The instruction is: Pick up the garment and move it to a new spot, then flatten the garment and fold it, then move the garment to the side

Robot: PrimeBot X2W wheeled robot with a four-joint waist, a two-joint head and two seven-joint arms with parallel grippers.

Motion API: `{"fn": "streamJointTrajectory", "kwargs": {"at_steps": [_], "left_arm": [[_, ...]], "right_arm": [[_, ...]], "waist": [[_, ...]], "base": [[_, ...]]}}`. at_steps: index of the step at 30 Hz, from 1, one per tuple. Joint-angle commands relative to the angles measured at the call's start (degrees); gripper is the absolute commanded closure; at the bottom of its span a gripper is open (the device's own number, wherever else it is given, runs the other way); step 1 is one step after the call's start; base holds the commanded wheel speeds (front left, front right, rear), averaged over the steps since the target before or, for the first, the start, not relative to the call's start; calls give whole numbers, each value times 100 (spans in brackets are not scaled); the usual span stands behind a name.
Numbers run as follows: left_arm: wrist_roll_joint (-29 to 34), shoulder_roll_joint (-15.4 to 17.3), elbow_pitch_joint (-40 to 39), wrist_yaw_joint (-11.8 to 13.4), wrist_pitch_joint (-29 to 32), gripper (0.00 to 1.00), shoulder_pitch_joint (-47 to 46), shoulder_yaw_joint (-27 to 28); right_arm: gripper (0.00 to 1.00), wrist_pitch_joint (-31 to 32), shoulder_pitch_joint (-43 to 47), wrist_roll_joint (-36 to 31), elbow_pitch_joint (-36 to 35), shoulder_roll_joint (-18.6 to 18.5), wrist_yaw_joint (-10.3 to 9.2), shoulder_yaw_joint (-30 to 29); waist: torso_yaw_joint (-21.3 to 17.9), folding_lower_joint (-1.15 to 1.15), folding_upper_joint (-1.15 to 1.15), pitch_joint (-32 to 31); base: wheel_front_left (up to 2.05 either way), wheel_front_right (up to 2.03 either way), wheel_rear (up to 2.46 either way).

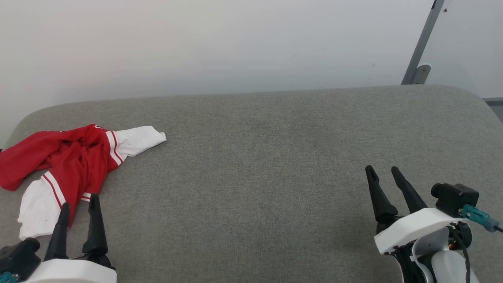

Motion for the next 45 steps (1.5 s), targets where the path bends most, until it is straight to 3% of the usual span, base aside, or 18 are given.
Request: {"fn": "streamJointTrajectory", "kwargs": {"at_steps": [1,23,38,45], "left_arm": [[152,59,-64,-39,-50,0,29,23],[1063,221,173,-291,-309,0,-2,-241],[1505,334,294,-290,-464,0,-2,-391],[1429,330,326,-282,-456,0,-3,-383]], "right_arm": [[0,-56,-84,-150,-53,-5,10,-10],[0,-223,-29,-1205,-90,46,11,-57],[0,-323,30,-1791,-86,77,7,-79],[0,-364,89,-1831,-49,99,7,-145]], "waist": [[-1,0,0,-1],[-40,0,0,-31],[-55,0,0,-63],[-54,0,0,-66]], "base": [[0,0,0],[0,0,0],[0,0,0],[0,0,0]]}}
